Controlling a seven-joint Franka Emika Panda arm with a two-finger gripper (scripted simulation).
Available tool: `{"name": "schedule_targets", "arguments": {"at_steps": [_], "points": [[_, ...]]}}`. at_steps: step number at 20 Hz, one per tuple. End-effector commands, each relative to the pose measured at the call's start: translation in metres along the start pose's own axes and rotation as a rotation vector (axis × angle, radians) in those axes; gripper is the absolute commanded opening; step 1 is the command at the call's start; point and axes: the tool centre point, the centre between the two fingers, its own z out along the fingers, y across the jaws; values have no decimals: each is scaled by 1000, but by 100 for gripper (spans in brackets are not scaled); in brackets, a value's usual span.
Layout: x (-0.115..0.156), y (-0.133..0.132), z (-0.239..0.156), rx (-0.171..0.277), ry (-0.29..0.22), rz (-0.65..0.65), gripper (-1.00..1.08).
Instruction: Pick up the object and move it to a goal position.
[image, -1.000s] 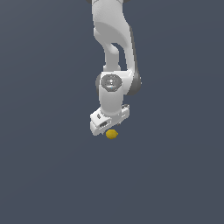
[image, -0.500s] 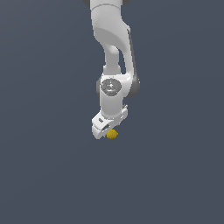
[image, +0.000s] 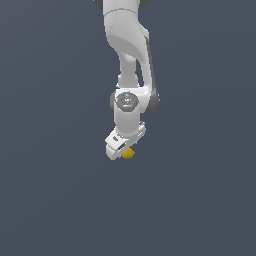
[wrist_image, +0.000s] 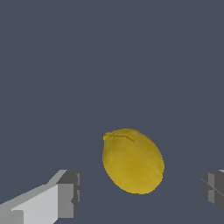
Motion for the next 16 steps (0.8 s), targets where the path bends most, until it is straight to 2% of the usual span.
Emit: {"name": "schedule_targets", "arguments": {"at_steps": [1, 6, 11, 12, 16], "points": [[0, -1, 10, 1, -1, -2, 100], [-1, -1, 35, 1, -1, -4, 100], [0, 0, 43, 1, -1, -4, 100], [0, 0, 43, 1, -1, -4, -100], [0, 0, 43, 1, -1, -4, -100]]}}
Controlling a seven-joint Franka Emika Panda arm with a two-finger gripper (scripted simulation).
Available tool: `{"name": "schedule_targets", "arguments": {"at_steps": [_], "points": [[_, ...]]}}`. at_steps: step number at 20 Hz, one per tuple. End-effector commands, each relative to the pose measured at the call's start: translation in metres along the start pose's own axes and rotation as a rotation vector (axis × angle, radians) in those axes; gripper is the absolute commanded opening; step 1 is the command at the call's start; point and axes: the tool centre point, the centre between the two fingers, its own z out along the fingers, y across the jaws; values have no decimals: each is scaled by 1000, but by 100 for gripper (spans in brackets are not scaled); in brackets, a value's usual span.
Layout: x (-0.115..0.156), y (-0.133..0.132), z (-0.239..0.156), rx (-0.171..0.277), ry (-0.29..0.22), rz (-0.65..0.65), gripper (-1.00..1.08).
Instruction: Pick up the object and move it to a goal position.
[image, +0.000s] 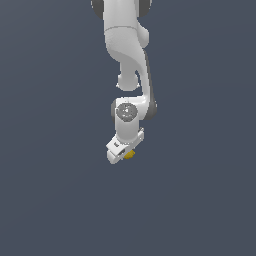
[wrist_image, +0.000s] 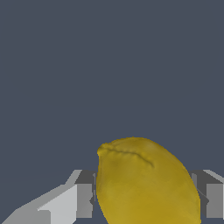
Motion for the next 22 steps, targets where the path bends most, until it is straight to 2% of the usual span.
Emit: {"name": "schedule_targets", "arguments": {"at_steps": [1, 12, 22], "points": [[0, -1, 1, 1, 0, -1, -100], [-5, -2, -3, 0, 0, 0, -100], [-38, -17, -19, 0, 0, 0, -100]]}}
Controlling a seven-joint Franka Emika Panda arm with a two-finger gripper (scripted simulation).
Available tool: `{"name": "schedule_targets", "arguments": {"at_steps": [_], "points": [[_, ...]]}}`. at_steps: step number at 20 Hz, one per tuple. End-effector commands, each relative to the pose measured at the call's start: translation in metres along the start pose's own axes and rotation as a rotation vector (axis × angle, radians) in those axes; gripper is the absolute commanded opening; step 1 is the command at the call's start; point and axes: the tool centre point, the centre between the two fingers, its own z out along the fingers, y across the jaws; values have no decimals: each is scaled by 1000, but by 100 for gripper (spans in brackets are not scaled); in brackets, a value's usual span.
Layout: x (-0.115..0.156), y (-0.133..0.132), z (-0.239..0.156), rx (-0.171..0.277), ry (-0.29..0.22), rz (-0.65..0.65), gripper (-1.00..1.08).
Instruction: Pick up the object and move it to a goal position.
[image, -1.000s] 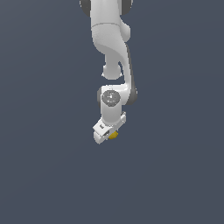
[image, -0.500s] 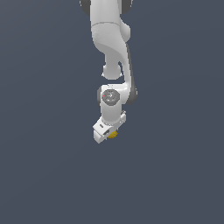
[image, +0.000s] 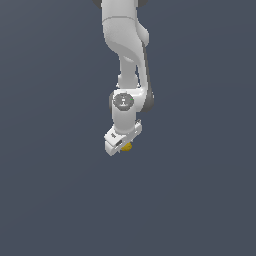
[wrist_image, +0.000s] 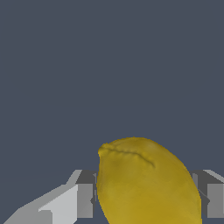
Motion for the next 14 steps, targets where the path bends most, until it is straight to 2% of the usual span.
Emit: {"name": "schedule_targets", "arguments": {"at_steps": [1, 8, 14], "points": [[-11, -4, -6, -1, 1, 0, -100], [-33, -14, -17, -1, 1, 0, -100], [-39, -16, -20, -1, 1, 0, -100]]}}
